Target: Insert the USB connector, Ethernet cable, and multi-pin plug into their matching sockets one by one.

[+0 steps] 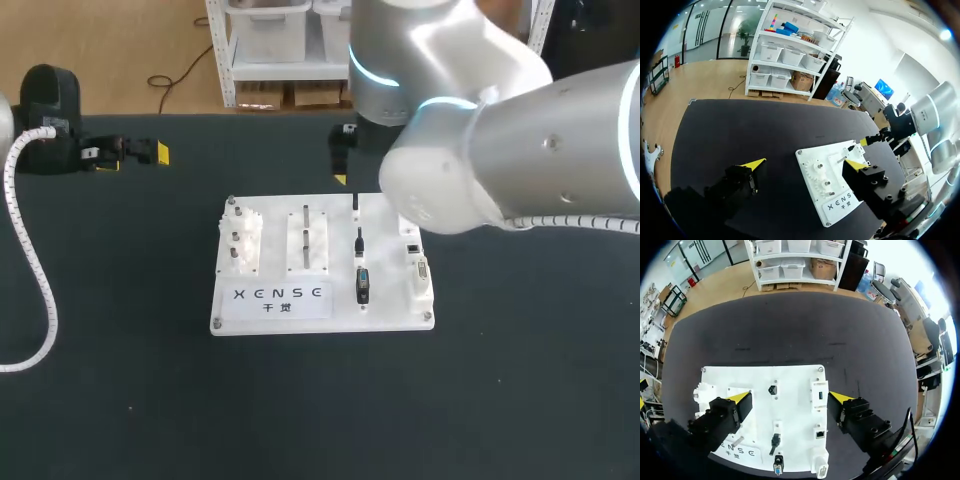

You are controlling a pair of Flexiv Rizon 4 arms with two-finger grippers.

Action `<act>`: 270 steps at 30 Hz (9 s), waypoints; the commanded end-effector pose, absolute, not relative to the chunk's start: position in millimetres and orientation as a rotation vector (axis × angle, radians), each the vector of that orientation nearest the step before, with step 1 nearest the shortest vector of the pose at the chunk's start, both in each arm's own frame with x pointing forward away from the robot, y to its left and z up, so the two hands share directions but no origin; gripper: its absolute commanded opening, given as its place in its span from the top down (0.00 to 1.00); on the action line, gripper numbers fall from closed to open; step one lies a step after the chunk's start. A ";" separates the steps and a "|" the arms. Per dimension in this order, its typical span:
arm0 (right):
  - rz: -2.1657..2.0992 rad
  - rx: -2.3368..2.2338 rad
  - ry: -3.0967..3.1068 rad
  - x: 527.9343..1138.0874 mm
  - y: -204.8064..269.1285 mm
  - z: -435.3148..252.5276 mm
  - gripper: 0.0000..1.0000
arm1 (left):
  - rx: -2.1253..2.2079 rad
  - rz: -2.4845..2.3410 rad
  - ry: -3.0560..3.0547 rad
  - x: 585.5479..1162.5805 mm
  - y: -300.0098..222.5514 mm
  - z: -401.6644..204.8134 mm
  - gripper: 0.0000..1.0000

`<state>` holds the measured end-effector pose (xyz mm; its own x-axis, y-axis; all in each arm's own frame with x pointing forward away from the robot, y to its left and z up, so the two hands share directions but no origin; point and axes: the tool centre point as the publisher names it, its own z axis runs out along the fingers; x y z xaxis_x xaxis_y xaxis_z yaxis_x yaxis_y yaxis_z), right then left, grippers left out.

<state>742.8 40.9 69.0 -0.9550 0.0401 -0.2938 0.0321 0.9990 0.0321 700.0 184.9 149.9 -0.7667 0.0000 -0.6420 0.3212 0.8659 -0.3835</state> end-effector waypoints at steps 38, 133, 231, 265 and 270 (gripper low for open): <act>0.047 0.029 3.068 747.1 61.7 22.0 0.53 | 0.231 -0.637 2.374 700.0 184.9 149.9 0.00; -0.052 0.045 2.885 737.2 -9.2 30.2 1.00 | 0.231 -0.637 2.374 700.0 184.9 149.9 0.00; 0.012 -0.049 2.968 672.5 46.0 34.9 0.00 | 0.231 -0.637 2.374 700.0 184.9 149.9 0.00; 0.002 -0.107 3.016 664.9 66.5 16.5 0.67 | 0.231 -0.637 2.374 700.0 184.9 149.9 0.00; -0.001 -0.102 3.021 664.4 64.3 15.7 0.69 | 0.231 -0.637 2.374 700.0 184.9 149.9 0.00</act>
